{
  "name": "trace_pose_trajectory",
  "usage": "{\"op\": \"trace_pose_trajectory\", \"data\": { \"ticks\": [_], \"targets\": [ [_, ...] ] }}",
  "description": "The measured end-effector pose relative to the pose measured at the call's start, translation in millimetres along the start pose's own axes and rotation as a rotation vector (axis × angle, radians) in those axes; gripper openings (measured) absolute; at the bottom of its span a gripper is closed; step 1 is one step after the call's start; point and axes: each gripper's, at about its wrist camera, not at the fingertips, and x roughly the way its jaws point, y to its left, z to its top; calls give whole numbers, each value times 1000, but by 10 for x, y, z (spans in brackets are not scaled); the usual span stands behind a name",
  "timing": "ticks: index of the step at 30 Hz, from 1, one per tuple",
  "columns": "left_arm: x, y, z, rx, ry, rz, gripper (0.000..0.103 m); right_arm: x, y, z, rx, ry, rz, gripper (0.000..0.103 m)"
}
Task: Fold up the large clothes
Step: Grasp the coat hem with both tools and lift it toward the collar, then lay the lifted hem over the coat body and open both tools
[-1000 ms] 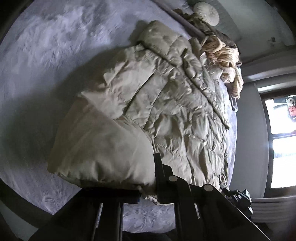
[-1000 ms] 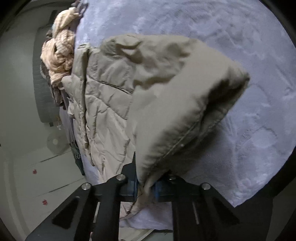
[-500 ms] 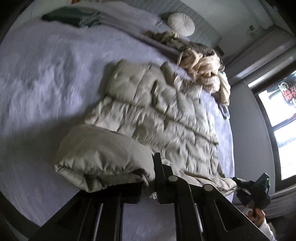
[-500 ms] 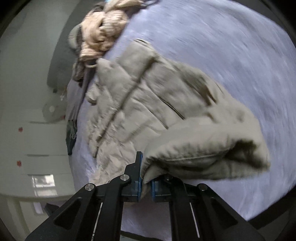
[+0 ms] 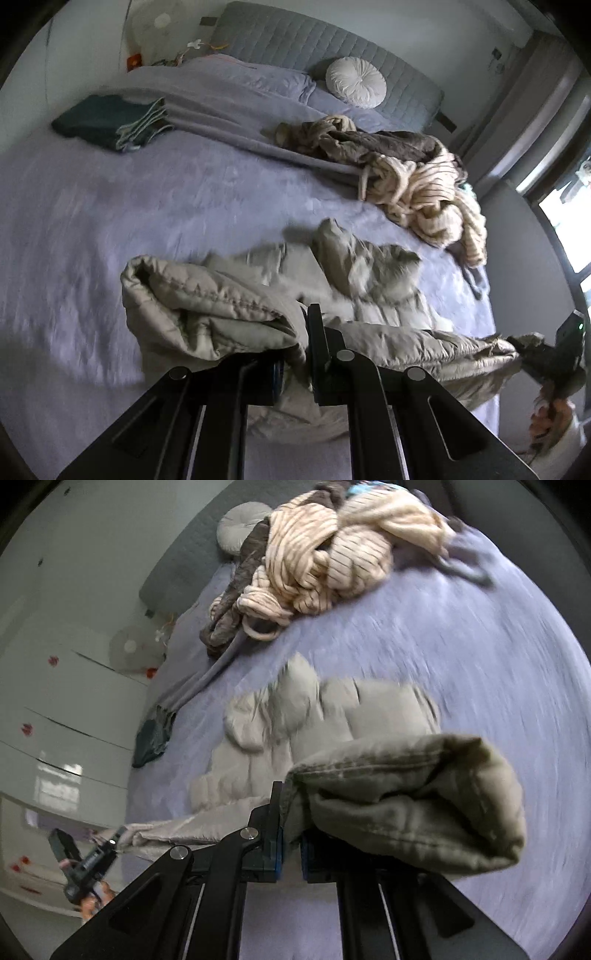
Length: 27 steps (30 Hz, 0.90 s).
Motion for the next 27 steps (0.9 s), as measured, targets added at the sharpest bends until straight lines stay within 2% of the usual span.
{"op": "trace_pose_trajectory", "data": {
  "ticks": [5,10,13,19,23,24,26,27],
  "targets": [
    [800,93,329,30,55,64,13,687,-112,527,24,38,-51,7],
    [1652,245,331,37,134,145,13,1338,-451,631,109,48,-90,7],
    [1996,338,290,40,145,149,13,1629,-614,626,126,55,-102,7],
    [2276,387,237,49,129,157,13,1910,-729,633,105,52,-84,7],
    [2196,371,257,52,119,148,13,1910,-753,659,115,60,-72,8],
    [2157,373,270,54,113,143,17,1890,-748,669,116,65,-71,9],
    [1992,370,289,57,77,131,40,1819,-710,694,112,77,-72,13],
    [1876,360,293,61,47,144,84,1754,-680,701,108,79,-73,18]
  ]
}}
